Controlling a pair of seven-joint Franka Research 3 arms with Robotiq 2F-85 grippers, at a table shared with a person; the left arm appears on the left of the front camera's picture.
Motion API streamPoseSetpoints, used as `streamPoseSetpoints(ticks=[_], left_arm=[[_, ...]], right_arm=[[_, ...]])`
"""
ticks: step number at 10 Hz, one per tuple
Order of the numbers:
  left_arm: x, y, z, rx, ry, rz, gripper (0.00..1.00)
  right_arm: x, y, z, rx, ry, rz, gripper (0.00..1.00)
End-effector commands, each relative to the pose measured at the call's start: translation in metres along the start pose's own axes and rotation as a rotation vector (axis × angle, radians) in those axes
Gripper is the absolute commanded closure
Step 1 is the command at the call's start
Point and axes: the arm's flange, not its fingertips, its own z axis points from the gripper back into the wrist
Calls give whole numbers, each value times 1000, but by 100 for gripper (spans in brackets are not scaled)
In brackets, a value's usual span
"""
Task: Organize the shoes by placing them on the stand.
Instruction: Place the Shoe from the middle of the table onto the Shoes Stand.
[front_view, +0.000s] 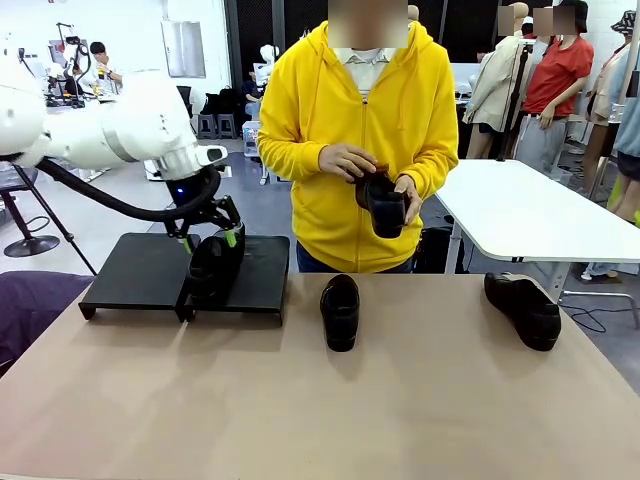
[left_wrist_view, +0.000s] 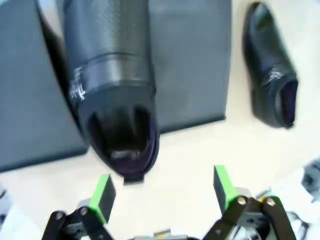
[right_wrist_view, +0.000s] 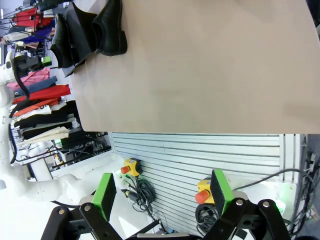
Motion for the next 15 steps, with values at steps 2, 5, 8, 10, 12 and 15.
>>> streamPoseSetpoints(ticks=[2, 5, 8, 10, 12, 15], left_arm=[[-61, 39, 75, 6, 119, -147, 0], [-172, 96, 133, -209, 42, -97, 0], [-321, 111, 124, -362, -129, 185, 0], [-370, 113, 93, -477, -274, 223, 0], [-353, 137, 85, -525, -309, 320, 0], [-372, 125, 95, -491, -227, 243, 0]], right_arm=[[-1, -1, 3, -16, 6, 17, 0], [-1, -1, 3, -16, 6, 17, 0], [-1, -1, 3, -16, 6, 17, 0], [-1, -1, 3, -16, 6, 17, 0], [-1, -1, 3, -16, 6, 17, 0], [-1, -1, 3, -16, 6, 17, 0]])
